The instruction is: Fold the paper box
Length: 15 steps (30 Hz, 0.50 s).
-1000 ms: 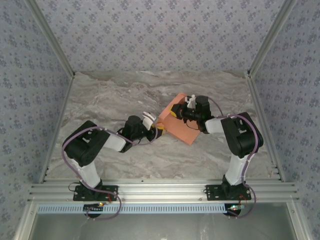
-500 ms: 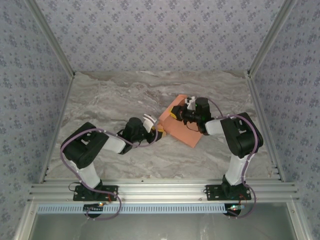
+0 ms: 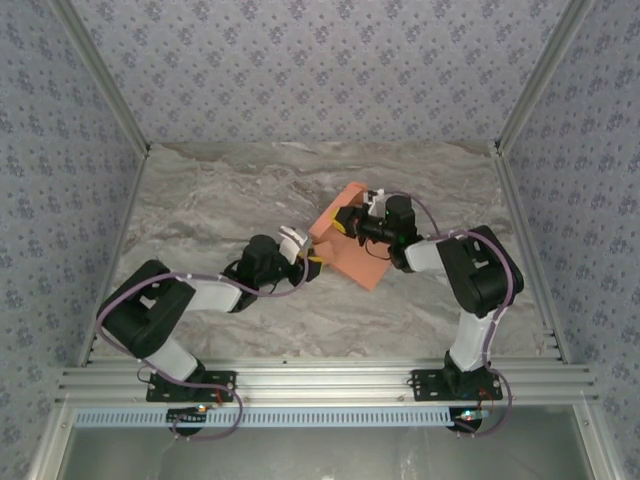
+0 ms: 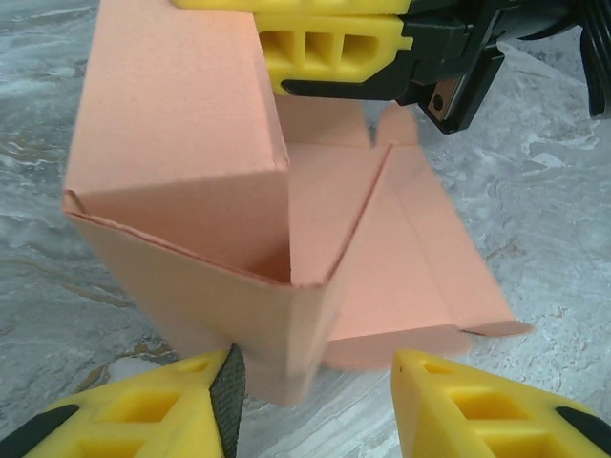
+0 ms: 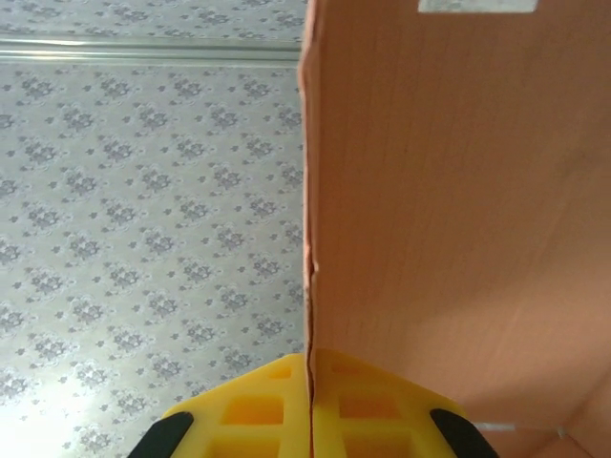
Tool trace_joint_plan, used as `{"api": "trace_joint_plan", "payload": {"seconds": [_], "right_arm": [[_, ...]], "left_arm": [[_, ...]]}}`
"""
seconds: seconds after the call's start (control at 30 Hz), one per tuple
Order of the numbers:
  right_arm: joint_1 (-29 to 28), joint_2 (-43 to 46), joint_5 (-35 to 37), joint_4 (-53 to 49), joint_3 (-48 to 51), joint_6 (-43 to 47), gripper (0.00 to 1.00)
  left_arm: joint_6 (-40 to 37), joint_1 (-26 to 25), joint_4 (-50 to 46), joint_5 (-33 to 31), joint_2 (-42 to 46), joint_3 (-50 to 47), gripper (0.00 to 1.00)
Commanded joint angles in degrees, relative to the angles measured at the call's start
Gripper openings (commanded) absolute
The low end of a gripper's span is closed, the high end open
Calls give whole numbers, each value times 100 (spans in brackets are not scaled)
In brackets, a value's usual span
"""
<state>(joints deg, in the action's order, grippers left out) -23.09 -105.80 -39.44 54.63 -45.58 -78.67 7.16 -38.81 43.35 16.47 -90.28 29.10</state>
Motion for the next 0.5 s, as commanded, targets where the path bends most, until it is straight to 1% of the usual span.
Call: {"api": "trace_joint_plan", "payload": {"seconds": [0.0, 0.07, 0.2, 0.4, 0.47], "right_arm": [[-63, -204, 228, 345, -200, -96, 6], [-56, -359, 259, 431, -191, -167, 6], [-79, -646, 294, 945, -90, -401, 5], [-134, -649, 359, 965, 120, -332, 5], [-161, -634, 395, 962, 162, -309, 5]], "left_arm": [[-29, -59, -105, -211, 112, -125, 46], [-94, -66, -124, -270, 3, -109, 46], [-157, -65, -112, -400, -263, -20, 41], [-225, -61, -257, -723, -409, 140, 34], [-258, -57, -331, -758, -450, 230, 33]]}}
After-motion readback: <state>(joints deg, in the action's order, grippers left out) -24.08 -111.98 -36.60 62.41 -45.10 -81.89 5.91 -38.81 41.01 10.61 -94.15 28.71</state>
